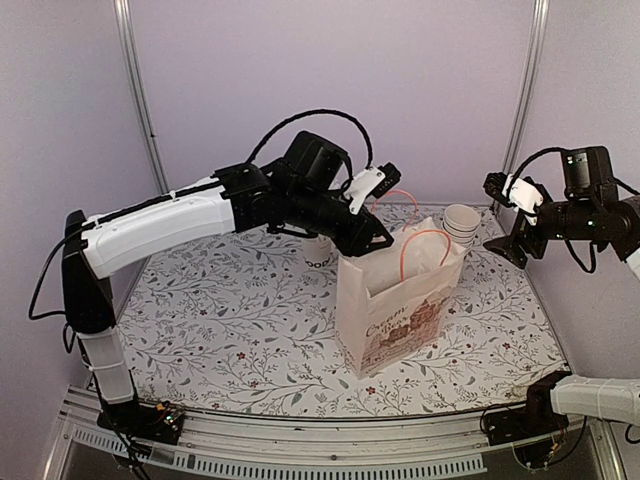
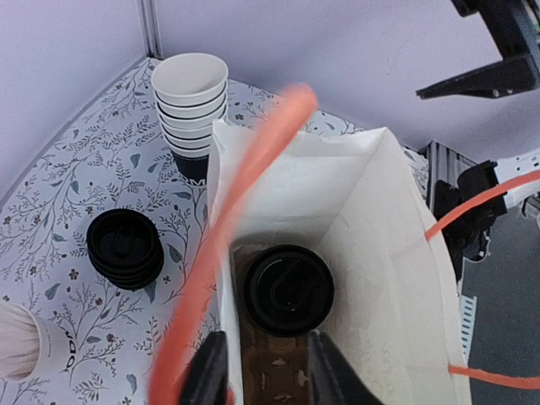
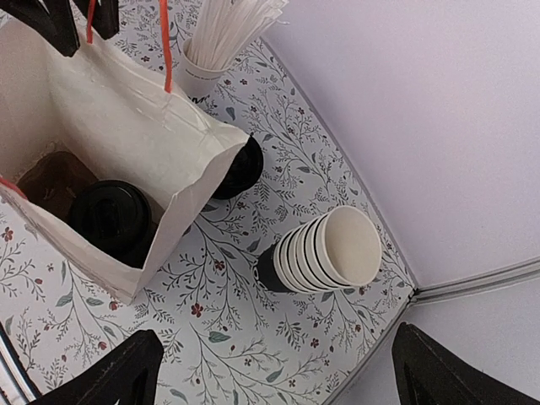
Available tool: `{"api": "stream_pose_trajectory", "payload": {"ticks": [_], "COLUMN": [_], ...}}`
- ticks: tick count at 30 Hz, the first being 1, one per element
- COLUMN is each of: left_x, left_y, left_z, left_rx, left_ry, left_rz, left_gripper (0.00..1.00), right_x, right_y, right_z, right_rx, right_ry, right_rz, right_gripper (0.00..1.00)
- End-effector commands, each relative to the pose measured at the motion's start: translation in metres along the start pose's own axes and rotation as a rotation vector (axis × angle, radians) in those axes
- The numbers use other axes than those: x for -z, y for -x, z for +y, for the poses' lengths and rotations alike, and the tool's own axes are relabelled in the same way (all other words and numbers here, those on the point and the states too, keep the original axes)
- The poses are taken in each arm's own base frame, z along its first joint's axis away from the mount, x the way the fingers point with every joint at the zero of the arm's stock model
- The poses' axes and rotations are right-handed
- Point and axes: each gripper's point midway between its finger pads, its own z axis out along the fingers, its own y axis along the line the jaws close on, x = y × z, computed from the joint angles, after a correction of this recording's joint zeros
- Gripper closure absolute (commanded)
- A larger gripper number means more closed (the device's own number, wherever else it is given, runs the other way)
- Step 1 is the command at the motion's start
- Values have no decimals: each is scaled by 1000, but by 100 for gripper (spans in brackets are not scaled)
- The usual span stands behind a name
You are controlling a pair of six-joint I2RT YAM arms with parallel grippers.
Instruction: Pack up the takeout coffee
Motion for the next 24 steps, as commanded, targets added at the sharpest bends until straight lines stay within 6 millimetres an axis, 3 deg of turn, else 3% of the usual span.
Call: {"api": "stream_pose_trajectory", "payload": {"ticks": [1, 6, 11, 17, 21, 24], "left_x": [6, 36, 88, 146, 158, 154], "left_y": [12, 23, 25, -16, -29, -30], "left_z": [11, 15, 27, 122, 161, 182], "left_rx": [-1, -12, 23, 356, 471, 498], "left_ry": [15, 74, 174, 401, 388, 398], "left_rz": [-49, -91, -158, -297, -372, -383], "left_gripper": [56, 44, 41, 44, 49, 53], "right_x": [-1, -2, -6, -15, -27, -34], "right_y": [0, 1, 8, 9, -9, -38], "right_z": [0, 1, -8, -43, -68, -89], "right_rx": [-14, -20, -80, -242, -368, -512], "right_ry": [3, 12, 10, -70, -168, -295], "right_rz": [-9, -15, -66, -145, -155, -146], "right_gripper": [1, 1, 1, 1, 1, 1]}}
